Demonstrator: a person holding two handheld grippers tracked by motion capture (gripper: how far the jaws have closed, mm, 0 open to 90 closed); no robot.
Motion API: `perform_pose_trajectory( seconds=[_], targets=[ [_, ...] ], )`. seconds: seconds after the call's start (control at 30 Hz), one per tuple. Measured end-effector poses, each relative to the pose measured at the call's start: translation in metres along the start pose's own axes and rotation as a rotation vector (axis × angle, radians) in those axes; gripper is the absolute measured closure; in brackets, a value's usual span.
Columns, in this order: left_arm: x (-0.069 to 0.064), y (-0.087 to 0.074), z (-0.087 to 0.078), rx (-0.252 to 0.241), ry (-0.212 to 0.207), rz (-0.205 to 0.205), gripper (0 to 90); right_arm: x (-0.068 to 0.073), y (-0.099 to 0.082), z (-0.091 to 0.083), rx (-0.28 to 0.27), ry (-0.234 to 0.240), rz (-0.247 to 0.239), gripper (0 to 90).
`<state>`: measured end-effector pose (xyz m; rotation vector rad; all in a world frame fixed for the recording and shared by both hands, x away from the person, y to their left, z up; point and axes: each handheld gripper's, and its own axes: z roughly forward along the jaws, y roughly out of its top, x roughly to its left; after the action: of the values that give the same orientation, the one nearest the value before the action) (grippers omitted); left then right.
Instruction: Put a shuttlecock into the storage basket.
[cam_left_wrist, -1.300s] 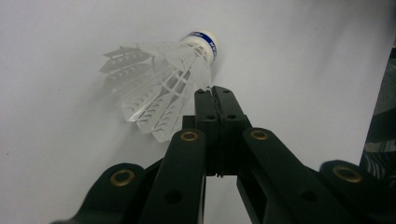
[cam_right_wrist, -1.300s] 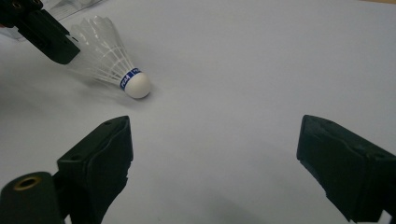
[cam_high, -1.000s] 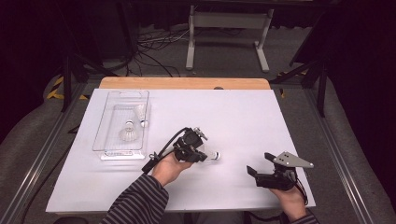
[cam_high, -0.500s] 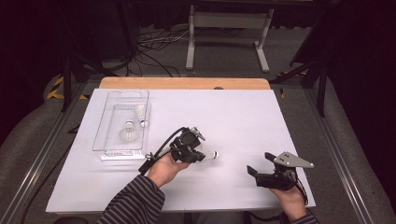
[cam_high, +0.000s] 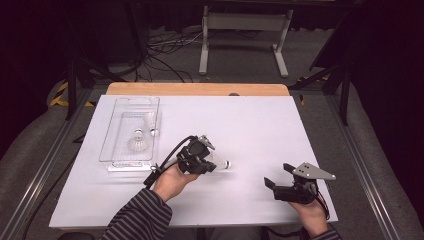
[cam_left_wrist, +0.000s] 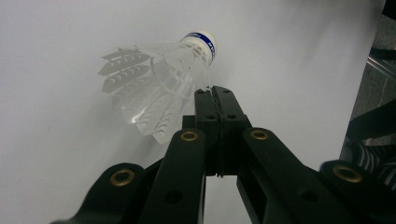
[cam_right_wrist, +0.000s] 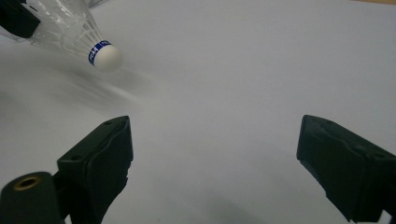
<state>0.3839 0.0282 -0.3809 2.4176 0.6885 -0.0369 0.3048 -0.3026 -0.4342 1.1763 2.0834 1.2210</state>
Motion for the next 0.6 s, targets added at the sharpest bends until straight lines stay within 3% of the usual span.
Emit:
perform_pose_trajectory(
  seconds=[0.43, 0.6],
  targets=[
    [0.002, -0.008, -0.014, -0.025, 0.020, -0.023, 90.0, 0.000, 0.000, 0.000, 0.002, 0.002, -0.002, 11.1],
    [0.005, -0.012, -0.019, -0.035, 0.026, -0.015, 90.0, 0.000, 0.000, 0.000, 0.002, 0.002, -0.003, 11.0]
  ],
)
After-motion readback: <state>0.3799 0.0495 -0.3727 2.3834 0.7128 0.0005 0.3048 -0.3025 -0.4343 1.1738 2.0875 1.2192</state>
